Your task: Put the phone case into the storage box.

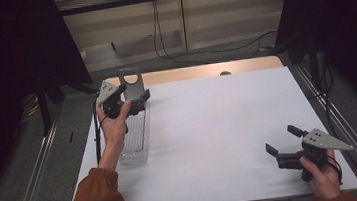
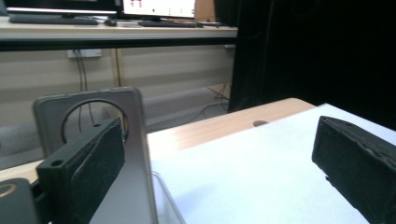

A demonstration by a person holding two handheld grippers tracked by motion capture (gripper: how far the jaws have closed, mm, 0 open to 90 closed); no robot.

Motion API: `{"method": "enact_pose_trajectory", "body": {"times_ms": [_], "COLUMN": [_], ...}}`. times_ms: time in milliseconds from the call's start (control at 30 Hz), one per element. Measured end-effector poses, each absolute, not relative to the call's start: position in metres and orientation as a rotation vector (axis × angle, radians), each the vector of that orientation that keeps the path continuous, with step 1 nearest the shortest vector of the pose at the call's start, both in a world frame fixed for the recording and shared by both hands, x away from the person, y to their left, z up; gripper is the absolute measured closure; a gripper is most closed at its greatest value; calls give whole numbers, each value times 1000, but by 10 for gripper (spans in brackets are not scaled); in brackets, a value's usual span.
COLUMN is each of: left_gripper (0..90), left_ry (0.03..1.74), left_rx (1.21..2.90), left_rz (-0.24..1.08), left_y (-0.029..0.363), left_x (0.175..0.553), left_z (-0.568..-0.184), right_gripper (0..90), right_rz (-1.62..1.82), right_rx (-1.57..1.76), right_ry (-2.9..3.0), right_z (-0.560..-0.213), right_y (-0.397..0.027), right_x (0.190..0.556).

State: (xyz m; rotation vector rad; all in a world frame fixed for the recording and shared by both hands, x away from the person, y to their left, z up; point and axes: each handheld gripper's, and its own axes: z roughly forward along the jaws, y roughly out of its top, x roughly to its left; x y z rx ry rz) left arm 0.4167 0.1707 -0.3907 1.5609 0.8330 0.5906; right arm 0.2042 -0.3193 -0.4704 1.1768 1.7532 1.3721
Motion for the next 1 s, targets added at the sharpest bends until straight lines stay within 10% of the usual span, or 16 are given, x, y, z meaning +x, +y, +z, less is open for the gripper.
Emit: {"method": "enact_pose_trajectory", "body": {"times_ms": [1000], "left_gripper": [52], "left_ry": [737], "left_rx": [1543], "left_rz": [573], "left_y": [193], "left_x": [356], "left_z": [-402], "right_gripper": [0], "right_rz": [1378], "right_rx": [1154], "right_ry": [1742], "right_z": [-468], "right_y": [-319], "right_x": [203]}}
